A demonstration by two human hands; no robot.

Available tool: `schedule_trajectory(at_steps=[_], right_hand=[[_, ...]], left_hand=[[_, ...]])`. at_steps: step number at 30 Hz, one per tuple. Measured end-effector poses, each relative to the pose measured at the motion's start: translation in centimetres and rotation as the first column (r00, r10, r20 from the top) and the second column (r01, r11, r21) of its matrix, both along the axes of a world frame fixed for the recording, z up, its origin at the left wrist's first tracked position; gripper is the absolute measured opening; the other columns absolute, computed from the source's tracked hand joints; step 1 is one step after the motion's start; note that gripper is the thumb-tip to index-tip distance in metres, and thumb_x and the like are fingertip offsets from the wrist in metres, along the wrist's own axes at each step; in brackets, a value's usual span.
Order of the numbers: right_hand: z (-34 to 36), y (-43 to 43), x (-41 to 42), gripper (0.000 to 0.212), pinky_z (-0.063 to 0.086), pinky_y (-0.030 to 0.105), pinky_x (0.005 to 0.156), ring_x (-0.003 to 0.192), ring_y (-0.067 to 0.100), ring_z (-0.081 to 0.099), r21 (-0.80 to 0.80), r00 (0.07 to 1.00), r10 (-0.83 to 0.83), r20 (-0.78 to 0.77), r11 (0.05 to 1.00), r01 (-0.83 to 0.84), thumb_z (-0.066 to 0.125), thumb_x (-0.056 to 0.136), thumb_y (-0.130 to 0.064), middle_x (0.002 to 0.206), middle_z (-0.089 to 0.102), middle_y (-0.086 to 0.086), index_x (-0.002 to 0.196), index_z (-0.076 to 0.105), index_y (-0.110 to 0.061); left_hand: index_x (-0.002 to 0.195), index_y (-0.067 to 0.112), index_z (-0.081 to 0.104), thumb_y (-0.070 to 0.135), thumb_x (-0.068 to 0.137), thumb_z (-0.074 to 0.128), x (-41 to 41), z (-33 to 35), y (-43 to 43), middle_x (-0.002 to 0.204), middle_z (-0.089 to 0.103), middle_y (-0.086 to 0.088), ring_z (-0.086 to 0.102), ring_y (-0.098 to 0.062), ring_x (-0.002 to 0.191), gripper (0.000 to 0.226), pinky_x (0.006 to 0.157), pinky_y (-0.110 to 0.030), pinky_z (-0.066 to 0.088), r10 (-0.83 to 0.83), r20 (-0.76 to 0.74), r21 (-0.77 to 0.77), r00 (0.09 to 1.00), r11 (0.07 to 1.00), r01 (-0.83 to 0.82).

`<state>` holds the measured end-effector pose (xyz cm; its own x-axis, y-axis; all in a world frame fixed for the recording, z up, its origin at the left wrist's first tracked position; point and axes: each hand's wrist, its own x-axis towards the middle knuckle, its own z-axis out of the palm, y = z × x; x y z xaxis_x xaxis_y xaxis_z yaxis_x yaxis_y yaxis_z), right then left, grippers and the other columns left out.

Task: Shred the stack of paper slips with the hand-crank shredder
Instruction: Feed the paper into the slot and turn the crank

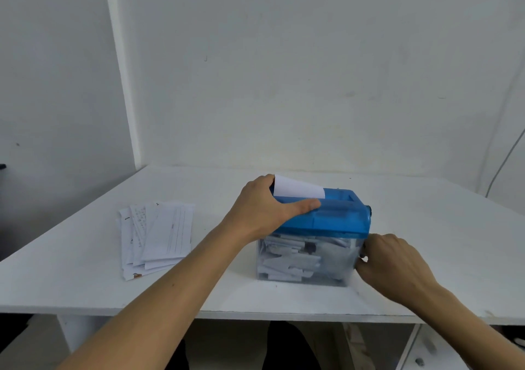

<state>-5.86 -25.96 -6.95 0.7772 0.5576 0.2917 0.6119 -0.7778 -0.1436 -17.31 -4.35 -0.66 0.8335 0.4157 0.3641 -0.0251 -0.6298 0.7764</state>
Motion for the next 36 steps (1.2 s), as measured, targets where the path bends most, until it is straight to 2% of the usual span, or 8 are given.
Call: schedule_trajectory(at_steps=[6,10,14,20,22,26,31,36], right_hand=[[3.8,-0.9,-1.1,0.026,0.045,0.024,0.052,0.056,0.01,0.047,-0.08,0.982,0.019,-0.189,0.996,-0.035,0.067,0.084,-0.029,0.064,0.052,-0.002,0.071,0.049,-0.016],[10.2,-1.6,-1.6,0.03,0.032,0.018,0.047,0.048,0.009,0.036,-0.194,0.846,0.002,-0.532,0.973,-0.124,0.071,0.085,-0.02,0.058,0.044,-0.002,0.07,0.049,-0.01],[13.4,-1.6,-0.8,0.038,0.035,0.021,0.046,0.039,0.01,0.034,-0.311,0.756,-0.007,-0.654,0.914,-0.261,0.065,0.092,-0.023,0.049,0.043,-0.001,0.06,0.05,-0.012],[15.1,-2.4,0.8,0.051,0.021,0.023,0.041,0.042,0.012,0.021,-0.084,0.635,0.074,-0.769,0.973,-0.216,0.058,0.094,-0.023,0.05,0.028,-0.002,0.046,0.041,-0.023],[16.4,-2.2,1.1,0.049,0.026,0.025,0.044,0.044,0.014,0.022,-0.063,0.685,0.079,-0.724,0.982,-0.179,0.062,0.093,-0.032,0.051,0.027,-0.001,0.048,0.043,-0.021],[17.6,-1.1,2.4,0.041,0.054,0.026,0.06,0.056,0.013,0.052,-0.064,0.843,0.065,-0.533,0.991,-0.117,0.076,0.082,-0.047,0.06,0.057,0.003,0.073,0.071,-0.007],[14.0,0.8,5.3,0.029,0.053,0.025,0.056,0.073,0.014,0.066,0.282,0.878,0.162,-0.451,0.959,-0.033,0.071,0.091,-0.04,0.089,0.073,0.001,0.096,0.068,-0.012],[9.3,2.2,6.1,0.033,0.041,0.023,0.047,0.055,0.012,0.047,0.625,0.909,0.276,-0.311,0.78,-0.023,0.07,0.093,-0.035,0.061,0.057,-0.003,0.075,0.057,-0.01]], left_hand=[[0.102,0.031,0.068,0.068,0.062,0.084,0.0,0.8,0.4,0.098,0.07,0.017,0.066,-0.001,0.088,0.056,0.078,-0.023,0.058,-0.046,-0.055,0.027,0.997,0.998,0.048],[0.109,0.031,0.059,0.065,0.063,0.083,0.1,1.1,0.3,0.105,0.063,0.016,0.059,0.003,0.09,0.062,0.067,-0.013,0.046,-0.057,-0.107,0.012,0.993,0.998,0.059],[0.113,0.032,0.057,0.066,0.065,0.081,0.3,1.2,0.4,0.107,0.062,0.017,0.057,0.002,0.093,0.063,0.072,-0.018,0.047,-0.087,-0.132,0.0,0.987,0.996,0.088],[0.118,0.033,0.056,0.069,0.063,0.081,0.5,1.6,0.4,0.107,0.061,0.018,0.057,0.002,0.095,0.07,0.076,-0.022,0.048,-0.101,-0.169,0.03,0.98,0.994,0.107],[0.123,0.031,0.058,0.071,0.061,0.081,0.5,1.3,0.4,0.113,0.063,0.015,0.059,-0.001,0.097,0.077,0.079,-0.022,0.05,-0.105,-0.168,0.034,0.98,0.993,0.112],[0.123,0.03,0.059,0.072,0.058,0.081,0.5,1.0,0.5,0.112,0.064,0.016,0.06,-0.001,0.098,0.08,0.083,-0.025,0.052,-0.095,-0.151,0.034,0.984,0.994,0.102],[0.115,0.033,0.064,0.071,0.058,0.081,0.4,0.9,0.1,0.109,0.066,0.018,0.062,0.0,0.097,0.07,0.079,-0.022,0.051,-0.105,-0.134,0.022,0.985,0.994,0.109],[0.092,0.037,0.057,0.061,0.068,0.081,0.1,1.2,-0.1,0.101,0.062,0.018,0.059,0.003,0.087,0.041,0.066,-0.015,0.044,-0.099,-0.133,0.036,0.986,0.994,0.105]])
